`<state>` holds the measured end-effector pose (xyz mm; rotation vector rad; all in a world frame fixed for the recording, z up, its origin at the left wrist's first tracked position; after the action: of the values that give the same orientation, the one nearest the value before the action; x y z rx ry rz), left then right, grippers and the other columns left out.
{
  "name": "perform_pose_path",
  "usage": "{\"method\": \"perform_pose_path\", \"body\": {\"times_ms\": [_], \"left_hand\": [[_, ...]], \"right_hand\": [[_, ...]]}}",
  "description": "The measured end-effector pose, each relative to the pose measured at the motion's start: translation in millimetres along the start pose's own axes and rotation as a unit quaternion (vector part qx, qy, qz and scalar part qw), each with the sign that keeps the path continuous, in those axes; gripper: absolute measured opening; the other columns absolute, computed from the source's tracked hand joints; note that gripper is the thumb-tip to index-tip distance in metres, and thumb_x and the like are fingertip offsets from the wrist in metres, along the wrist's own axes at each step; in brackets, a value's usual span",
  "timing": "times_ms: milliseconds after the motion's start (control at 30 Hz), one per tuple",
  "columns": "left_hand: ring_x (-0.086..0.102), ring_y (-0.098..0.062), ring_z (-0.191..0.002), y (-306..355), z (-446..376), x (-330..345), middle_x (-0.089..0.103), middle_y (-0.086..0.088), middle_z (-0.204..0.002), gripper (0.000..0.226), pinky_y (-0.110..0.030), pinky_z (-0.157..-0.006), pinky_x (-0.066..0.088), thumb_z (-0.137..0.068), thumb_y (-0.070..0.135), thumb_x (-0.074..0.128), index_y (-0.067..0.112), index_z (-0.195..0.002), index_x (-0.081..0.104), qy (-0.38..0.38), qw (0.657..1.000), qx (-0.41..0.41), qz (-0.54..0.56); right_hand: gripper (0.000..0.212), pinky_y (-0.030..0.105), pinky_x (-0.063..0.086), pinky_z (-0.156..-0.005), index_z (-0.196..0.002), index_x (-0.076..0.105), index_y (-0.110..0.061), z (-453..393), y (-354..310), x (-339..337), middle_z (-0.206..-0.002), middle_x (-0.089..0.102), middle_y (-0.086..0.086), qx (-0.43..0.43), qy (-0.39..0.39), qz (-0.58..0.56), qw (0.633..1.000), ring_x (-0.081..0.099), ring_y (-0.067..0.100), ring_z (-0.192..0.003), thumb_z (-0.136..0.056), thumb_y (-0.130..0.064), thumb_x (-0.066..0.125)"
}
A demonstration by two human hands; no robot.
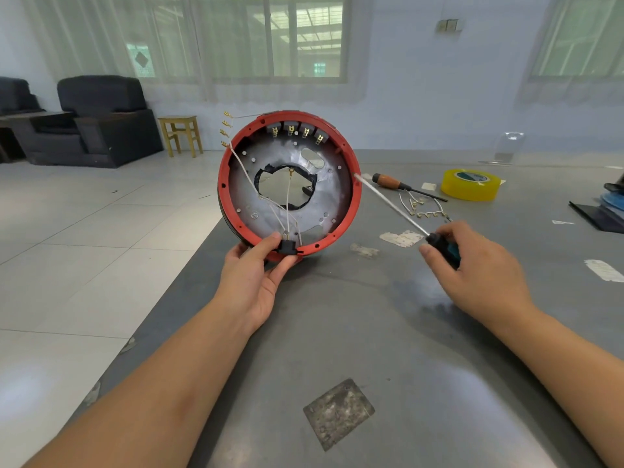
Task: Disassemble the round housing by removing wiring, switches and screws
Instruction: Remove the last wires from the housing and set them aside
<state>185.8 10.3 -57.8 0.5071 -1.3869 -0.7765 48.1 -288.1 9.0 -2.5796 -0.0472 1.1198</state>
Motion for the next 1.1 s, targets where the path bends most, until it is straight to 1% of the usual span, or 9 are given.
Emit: {"method": "perform_pose_path", "body": {"times_ms": [67,167,333,567,700,800,900,967,1100], "left_hand": [[0.077,-0.036,-0.104,0.5,1.3,0.1,0.071,-0.024,-0.128,0.052,-0.035,-0.071,0.065,-0.094,0.001,0.073,-0.004,-0.141,0.052,0.001,1.0,0.0,-0.001],[0.075,-0.039,-0.107,0.4,2.4,0.5,0.069,-0.027,-0.129,0.054,-0.035,-0.07,0.065,-0.094,0.002,0.074,-0.004,-0.142,0.05,0.0,1.0,-0.003,-0.002],[0.074,-0.04,-0.109,0.1,5.1,1.4,0.068,-0.027,-0.13,0.059,-0.037,-0.072,0.065,-0.094,0.002,0.074,-0.004,-0.145,0.046,-0.01,1.0,-0.005,-0.002],[0.075,-0.041,-0.107,-1.6,11.4,6.1,0.069,-0.027,-0.129,0.066,-0.037,-0.073,0.066,-0.091,0.004,0.077,-0.003,-0.147,0.043,-0.043,0.999,-0.019,-0.018],[0.075,-0.037,-0.108,-1.2,14.8,9.9,0.069,-0.027,-0.129,0.07,-0.042,-0.079,0.065,-0.091,0.004,0.078,-0.003,-0.149,0.04,-0.057,0.998,-0.013,-0.024],[0.076,-0.036,-0.107,-1.5,15.7,12.4,0.069,-0.027,-0.128,0.069,-0.043,-0.081,0.065,-0.09,0.004,0.079,-0.003,-0.148,0.04,-0.063,0.997,-0.013,-0.03],[0.075,-0.04,-0.108,-3.1,16.6,13.7,0.07,-0.028,-0.125,0.068,-0.039,-0.077,0.065,-0.091,0.006,0.079,-0.003,-0.146,0.04,-0.064,0.997,-0.019,-0.03],[0.075,-0.043,-0.107,-3.6,17.6,14.2,0.073,-0.028,-0.119,0.068,-0.036,-0.074,0.065,-0.091,0.007,0.08,-0.001,-0.145,0.04,-0.066,0.997,-0.02,-0.029],[0.076,-0.042,-0.102,-4.1,19.3,17.2,0.077,-0.023,-0.111,0.068,-0.031,-0.073,0.064,-0.09,0.013,0.081,0.006,-0.144,0.039,-0.078,0.996,-0.016,-0.04]], "right_hand": [[0.028,0.036,0.042,-0.063,-0.1,0.048,-0.032,-1.0,12.1,1.9,-0.084,0.054,-0.008,0.054,0.002,0.02,0.998,0.048,0.022,-0.075,-0.095,-0.06,0.05],[0.031,0.035,0.039,-0.063,-0.099,0.052,-0.028,-0.7,26.0,4.9,-0.096,0.063,-0.001,0.104,-0.02,0.116,0.988,0.061,0.032,-0.086,-0.097,-0.059,0.049],[0.036,0.03,0.037,-0.058,-0.094,0.061,-0.027,-1.5,27.5,12.3,-0.099,0.065,-0.002,0.083,-0.083,0.239,0.964,0.065,0.026,-0.09,-0.097,-0.06,0.046],[0.045,0.031,0.041,-0.062,-0.107,0.07,-0.031,2.8,21.5,19.7,-0.11,0.06,-0.001,0.083,-0.137,0.255,0.954,0.063,0.022,-0.101,-0.098,-0.065,0.042],[0.054,0.036,0.042,-0.081,-0.112,0.069,-0.032,5.7,15.5,17.0,-0.112,0.063,-0.001,0.072,-0.139,0.294,0.943,0.062,0.023,-0.106,-0.095,-0.07,0.035],[0.046,0.041,0.041,-0.085,-0.116,0.068,-0.025,1.2,-18.7,3.9,-0.111,0.066,0.003,0.02,-0.043,0.234,0.971,0.061,0.029,-0.104,-0.095,-0.061,0.048],[0.028,0.042,0.041,-0.08,-0.105,0.069,-0.023,1.7,-79.4,-3.1,-0.1,0.067,0.001,-0.088,0.043,0.12,0.988,0.061,0.029,-0.095,-0.095,-0.046,0.057],[0.022,0.041,0.042,-0.08,-0.103,0.069,-0.024,-2.1,-115.6,2.9,-0.099,0.067,-0.003,-0.13,0.041,0.079,0.987,0.06,0.026,-0.094,-0.095,-0.042,0.058],[0.027,0.039,0.032,-0.092,-0.118,0.068,-0.028,-26.5,-154.1,25.8,-0.112,0.067,-0.008,-0.121,-0.022,0.028,0.992,0.058,0.02,-0.109,-0.096,-0.039,0.057]]}}
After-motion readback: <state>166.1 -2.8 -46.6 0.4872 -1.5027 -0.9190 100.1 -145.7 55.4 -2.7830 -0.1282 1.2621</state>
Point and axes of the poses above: each hand's wrist, its own z-axis away from the middle knuckle, its own x-axis out of the palm, y = z × x, the point moved 8 cm from there along -z, towards the middle knuckle
